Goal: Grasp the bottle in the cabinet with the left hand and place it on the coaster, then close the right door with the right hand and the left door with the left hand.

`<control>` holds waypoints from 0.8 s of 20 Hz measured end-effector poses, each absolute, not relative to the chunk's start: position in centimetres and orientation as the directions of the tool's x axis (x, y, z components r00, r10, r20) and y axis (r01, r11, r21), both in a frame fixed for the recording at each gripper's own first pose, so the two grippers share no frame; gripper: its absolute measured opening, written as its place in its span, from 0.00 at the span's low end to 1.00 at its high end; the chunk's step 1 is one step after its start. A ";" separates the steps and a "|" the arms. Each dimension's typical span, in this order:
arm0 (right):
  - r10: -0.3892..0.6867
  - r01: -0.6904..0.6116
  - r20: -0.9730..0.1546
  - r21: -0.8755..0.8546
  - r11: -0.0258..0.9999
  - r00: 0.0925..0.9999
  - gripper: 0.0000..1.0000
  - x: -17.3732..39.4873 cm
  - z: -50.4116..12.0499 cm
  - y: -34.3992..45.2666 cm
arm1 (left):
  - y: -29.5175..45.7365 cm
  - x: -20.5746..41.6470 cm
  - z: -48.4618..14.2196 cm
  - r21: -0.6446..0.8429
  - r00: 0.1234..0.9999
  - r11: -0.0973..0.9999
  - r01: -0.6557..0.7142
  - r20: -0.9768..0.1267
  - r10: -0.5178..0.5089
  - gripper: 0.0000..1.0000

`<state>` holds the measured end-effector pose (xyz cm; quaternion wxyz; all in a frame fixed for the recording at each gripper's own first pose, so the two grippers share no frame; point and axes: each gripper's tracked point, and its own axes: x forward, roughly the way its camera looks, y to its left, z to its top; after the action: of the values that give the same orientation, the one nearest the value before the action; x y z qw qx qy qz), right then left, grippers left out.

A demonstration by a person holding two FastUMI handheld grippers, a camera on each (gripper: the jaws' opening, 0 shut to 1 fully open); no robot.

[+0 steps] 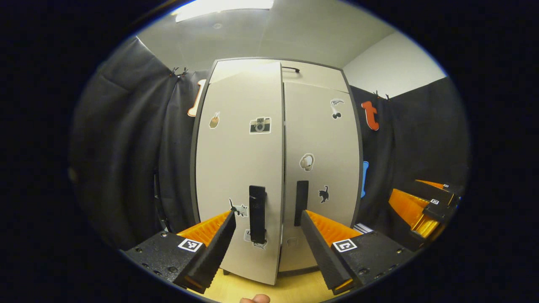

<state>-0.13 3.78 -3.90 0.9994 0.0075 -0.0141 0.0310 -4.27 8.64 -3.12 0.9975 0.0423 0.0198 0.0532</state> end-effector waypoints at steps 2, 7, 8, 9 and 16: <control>0.059 -0.059 0.035 0.014 0.998 0.998 0.95 -0.5 -3.5 3.4 | 8.1 -4.4 -2.8 0.088 0.994 0.991 -0.100 -0.027 0.103 0.96; 0.070 -0.070 0.034 0.005 0.998 0.997 0.95 -0.7 -3.5 3.3 | 7.9 -4.6 -2.6 0.087 0.993 0.990 -0.110 -0.019 0.112 0.96; 0.073 -0.073 0.035 0.001 0.997 0.997 0.95 -0.7 -3.4 3.3 | 8.0 -4.6 -2.6 0.088 0.993 0.989 -0.116 -0.018 0.118 0.96; 0.076 -0.075 0.037 -0.004 0.997 0.996 0.95 -0.7 -3.3 3.3 | 8.0 -4.6 -2.6 0.087 0.992 0.989 -0.121 -0.014 0.122 0.96; 0.101 -0.100 0.035 -0.022 0.995 0.994 0.95 -0.5 -3.5 3.6 | 8.3 -4.7 -2.3 0.087 0.989 0.985 -0.147 -0.004 0.148 0.96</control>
<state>-0.52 3.64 -3.54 0.9985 -0.0099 -0.0179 0.0505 -4.66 8.27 -2.35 0.9963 0.0431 0.0051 0.0739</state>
